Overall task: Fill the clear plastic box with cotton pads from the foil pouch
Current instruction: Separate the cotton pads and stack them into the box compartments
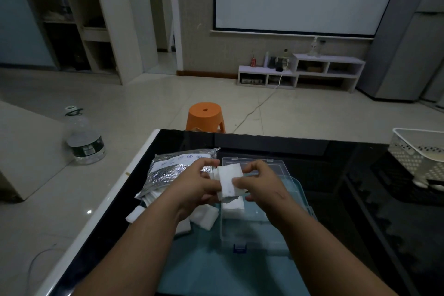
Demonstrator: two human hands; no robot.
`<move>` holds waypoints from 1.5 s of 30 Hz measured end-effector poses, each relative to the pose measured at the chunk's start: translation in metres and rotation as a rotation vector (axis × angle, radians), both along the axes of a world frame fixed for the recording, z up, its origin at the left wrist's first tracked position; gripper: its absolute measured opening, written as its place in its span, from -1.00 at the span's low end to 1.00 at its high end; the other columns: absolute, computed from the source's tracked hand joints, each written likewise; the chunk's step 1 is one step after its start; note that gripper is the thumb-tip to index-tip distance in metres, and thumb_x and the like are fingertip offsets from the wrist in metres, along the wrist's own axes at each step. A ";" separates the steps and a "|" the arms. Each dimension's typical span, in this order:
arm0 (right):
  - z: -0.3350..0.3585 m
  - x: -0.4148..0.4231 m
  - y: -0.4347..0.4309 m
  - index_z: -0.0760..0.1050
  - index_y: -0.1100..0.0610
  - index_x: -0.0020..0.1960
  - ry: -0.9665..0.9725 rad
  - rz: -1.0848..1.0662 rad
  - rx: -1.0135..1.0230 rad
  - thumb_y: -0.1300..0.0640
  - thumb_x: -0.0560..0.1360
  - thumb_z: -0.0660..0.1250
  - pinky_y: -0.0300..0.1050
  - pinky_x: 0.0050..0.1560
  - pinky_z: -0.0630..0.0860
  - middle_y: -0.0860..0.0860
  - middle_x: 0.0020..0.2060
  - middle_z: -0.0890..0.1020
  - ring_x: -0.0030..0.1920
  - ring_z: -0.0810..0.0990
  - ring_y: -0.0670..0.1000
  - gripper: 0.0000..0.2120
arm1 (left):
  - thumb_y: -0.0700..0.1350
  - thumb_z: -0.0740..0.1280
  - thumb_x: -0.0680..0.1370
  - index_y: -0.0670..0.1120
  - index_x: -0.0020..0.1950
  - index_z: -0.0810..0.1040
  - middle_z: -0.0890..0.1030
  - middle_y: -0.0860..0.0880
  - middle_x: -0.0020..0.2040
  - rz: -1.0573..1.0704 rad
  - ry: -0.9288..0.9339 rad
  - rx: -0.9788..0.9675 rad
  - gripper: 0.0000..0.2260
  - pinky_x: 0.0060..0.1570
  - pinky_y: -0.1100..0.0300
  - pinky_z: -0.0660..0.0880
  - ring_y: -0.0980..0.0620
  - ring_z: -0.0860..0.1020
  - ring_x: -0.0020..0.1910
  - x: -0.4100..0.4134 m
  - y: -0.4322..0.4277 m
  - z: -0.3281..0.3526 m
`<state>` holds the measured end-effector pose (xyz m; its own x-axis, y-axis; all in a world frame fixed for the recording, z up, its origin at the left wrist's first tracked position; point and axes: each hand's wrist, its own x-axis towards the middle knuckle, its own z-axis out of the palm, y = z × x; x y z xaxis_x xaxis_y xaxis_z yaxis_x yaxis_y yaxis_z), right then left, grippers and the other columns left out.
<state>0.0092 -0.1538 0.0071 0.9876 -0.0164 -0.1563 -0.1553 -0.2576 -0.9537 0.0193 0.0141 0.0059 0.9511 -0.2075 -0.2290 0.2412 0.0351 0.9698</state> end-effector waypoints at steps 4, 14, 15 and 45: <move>0.001 -0.001 -0.002 0.40 0.12 -0.01 0.002 -0.025 0.117 0.26 0.48 0.36 0.19 0.03 0.63 0.14 0.06 0.57 0.02 0.63 0.17 -0.83 | -0.29 0.32 0.52 -0.08 0.20 0.51 0.61 -0.17 -0.16 0.076 0.021 -0.088 -0.73 -0.37 0.18 0.52 -0.02 0.60 -0.34 0.001 -0.005 0.002; 0.008 -0.006 0.004 0.36 0.17 -0.09 -0.021 0.028 0.191 0.27 0.49 0.39 0.03 -0.07 0.67 0.23 -0.04 0.63 -0.09 0.69 0.15 -0.82 | 0.15 0.37 0.38 -0.20 0.22 0.54 0.68 -0.20 0.05 0.074 0.210 -0.464 -0.45 -0.04 0.02 0.58 -0.10 0.67 -0.07 0.000 -0.022 -0.013; 0.008 -0.007 0.004 0.38 0.18 -0.11 -0.046 0.028 0.144 0.25 0.49 0.40 0.02 -0.08 0.67 0.23 -0.07 0.64 -0.09 0.69 0.16 -0.82 | 0.06 0.41 0.38 -0.23 0.25 0.52 0.68 -0.21 0.04 0.093 0.187 -0.452 -0.46 -0.04 0.03 0.58 -0.10 0.67 -0.08 0.001 -0.022 -0.016; 0.016 -0.010 0.007 0.44 0.22 -0.13 0.055 -0.060 0.416 0.38 0.48 0.35 -0.15 -0.18 0.63 0.24 0.03 0.59 -0.03 0.66 0.18 -0.88 | 0.44 0.11 0.35 -0.13 0.37 0.47 0.61 -0.20 0.22 0.080 0.192 -0.549 -0.17 0.26 -0.06 0.41 -0.19 0.54 0.24 0.007 -0.021 -0.025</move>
